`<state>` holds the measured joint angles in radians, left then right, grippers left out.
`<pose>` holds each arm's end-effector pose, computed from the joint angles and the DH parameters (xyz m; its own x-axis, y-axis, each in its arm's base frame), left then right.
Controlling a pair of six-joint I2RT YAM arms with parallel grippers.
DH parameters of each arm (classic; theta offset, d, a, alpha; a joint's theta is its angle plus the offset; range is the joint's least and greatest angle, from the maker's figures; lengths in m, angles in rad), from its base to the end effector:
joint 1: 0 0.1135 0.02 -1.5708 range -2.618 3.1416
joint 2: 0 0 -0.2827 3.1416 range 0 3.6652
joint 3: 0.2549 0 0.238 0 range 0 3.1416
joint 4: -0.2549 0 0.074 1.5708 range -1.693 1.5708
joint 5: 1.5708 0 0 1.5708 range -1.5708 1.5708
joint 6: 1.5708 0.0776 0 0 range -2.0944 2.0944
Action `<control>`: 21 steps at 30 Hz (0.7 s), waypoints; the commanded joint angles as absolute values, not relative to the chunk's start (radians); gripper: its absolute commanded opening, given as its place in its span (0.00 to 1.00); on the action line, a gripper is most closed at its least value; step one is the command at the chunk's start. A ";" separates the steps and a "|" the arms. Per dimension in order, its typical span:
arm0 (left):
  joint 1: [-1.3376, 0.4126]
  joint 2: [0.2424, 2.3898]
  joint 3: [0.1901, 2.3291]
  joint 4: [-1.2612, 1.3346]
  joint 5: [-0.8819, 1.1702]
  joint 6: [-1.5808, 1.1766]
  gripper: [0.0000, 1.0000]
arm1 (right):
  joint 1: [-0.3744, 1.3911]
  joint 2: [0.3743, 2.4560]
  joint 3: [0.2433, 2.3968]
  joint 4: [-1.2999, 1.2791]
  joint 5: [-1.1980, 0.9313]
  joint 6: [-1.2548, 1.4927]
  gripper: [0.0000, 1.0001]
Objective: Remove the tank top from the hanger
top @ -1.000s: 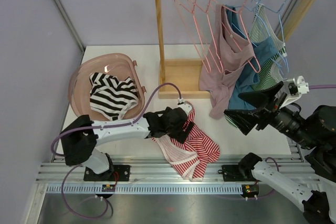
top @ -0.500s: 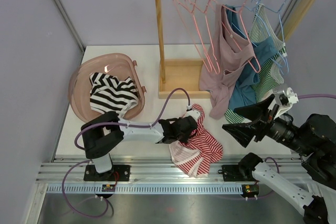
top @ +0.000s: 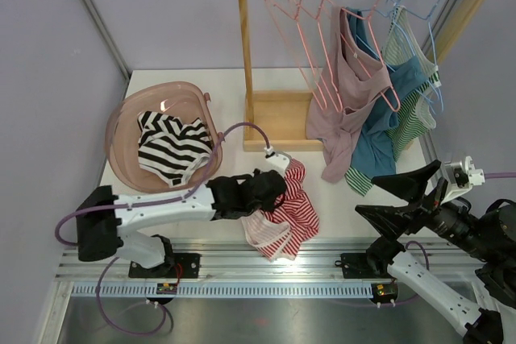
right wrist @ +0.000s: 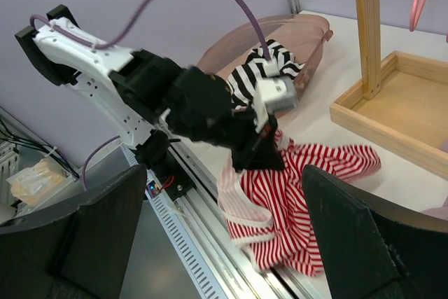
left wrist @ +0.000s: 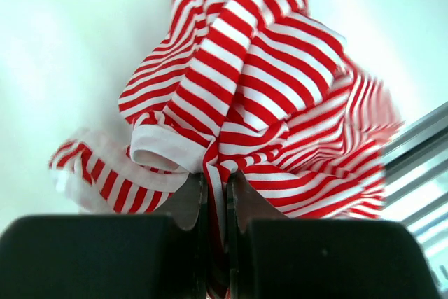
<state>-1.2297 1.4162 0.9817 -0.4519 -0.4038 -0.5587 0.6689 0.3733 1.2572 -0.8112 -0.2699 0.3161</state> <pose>0.1299 -0.2749 0.2377 -0.6351 0.3320 -0.6975 0.5270 0.8464 -0.0770 -0.0091 0.0192 0.4435 -0.1965 0.2266 -0.9540 -0.7841 0.5479 0.2916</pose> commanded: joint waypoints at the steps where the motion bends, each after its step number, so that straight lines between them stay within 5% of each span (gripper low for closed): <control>1: -1.230 1.286 1.115 -0.573 -0.566 -0.558 0.00 | 0.675 0.379 1.265 -0.816 -0.245 0.304 0.99; 9: -1.142 1.135 1.377 -0.816 -0.787 -0.486 0.00 | 0.675 0.371 1.296 -0.825 -0.235 0.318 0.99; 21: -0.465 1.146 1.545 -0.807 -0.568 -0.380 0.00 | 0.676 0.403 1.333 -0.841 -0.181 0.318 0.99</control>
